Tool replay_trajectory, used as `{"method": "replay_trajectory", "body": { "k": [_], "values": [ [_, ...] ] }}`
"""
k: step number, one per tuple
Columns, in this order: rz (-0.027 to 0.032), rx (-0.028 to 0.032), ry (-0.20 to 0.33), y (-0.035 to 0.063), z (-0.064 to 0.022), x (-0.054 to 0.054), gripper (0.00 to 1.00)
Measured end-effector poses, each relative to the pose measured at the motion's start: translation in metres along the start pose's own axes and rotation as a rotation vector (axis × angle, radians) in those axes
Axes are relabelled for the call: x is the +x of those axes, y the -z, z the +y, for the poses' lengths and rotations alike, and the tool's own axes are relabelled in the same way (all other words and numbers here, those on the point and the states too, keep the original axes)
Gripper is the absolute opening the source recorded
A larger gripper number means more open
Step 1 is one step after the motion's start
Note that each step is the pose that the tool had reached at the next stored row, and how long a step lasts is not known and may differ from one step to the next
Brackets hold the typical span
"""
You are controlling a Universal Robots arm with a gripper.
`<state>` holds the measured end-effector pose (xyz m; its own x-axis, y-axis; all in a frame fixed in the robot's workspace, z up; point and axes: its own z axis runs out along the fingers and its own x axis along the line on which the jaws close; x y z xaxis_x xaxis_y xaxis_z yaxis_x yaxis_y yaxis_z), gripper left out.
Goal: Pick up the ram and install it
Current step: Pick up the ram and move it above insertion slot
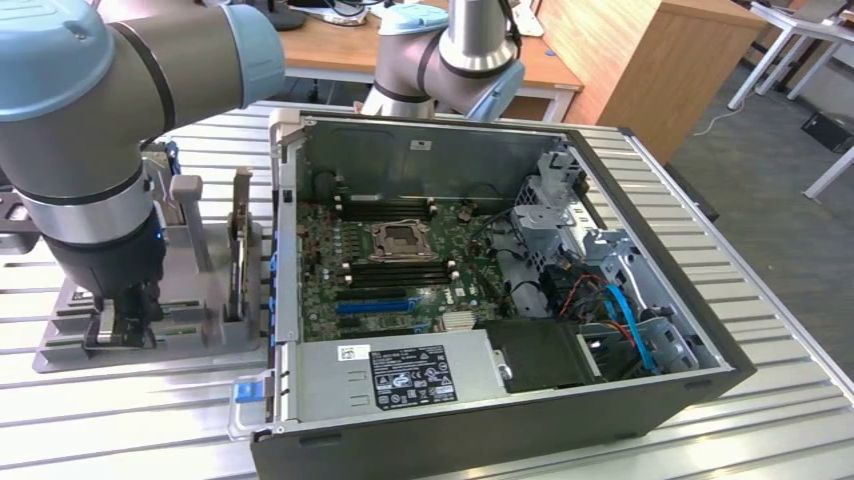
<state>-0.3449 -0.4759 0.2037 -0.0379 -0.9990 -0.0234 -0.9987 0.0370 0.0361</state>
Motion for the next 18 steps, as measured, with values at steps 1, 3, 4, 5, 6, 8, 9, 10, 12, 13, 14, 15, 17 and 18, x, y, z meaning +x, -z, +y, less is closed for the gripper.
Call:
{"method": "replay_trajectory", "body": {
  "k": [1, 3, 4, 5, 6, 8, 9, 10, 12, 13, 14, 15, 17, 18],
  "values": [
    [0.0001, -0.0001, 0.0, -0.0001, 0.0, 0.0, 0.38],
    [0.0002, -0.0001, 0.0, -0.0003, 0.0, 0.0, 0.38],
    [-0.0001, 0.0, 0.0, -0.0007, 0.0, 0.0, 0.38],
    [0.0, 0.0, 0.0, -0.0007, 0.0, 0.0, 0.38],
    [0.0, 0.0, 0.0, -0.0007, 0.0, 0.0, 0.38],
    [0.0, 0.0, 0.0, -0.0007, 0.0, 0.0, 0.38],
    [0.0, 0.0001, 0.0, -0.0008, 0.0, 0.0, 0.38],
    [0.0, 0.0, 0.001, -0.0008, 0.0, 0.0, 0.38],
    [0.0, 0.0001, 0.004, -0.0009, 0.0002, 0.0, 0.38],
    [0.0001, 0.0001, 0.006, -0.0009, 0.0004, 0.0, 0.38],
    [0.0004, -0.0001, 0.009, -0.0009, 0.0006, -0.0001, 0.38],
    [0.0011, -0.0002, 0.012, -0.0008, 0.0008, -0.0001, 0.38],
    [0.0024, -0.0004, 0.02, -0.0008, 0.0011, -0.0001, 0.38],
    [0.003, -0.0003, 0.024, -0.001, 0.0015, -0.0002, 0.38]
  ]
}}
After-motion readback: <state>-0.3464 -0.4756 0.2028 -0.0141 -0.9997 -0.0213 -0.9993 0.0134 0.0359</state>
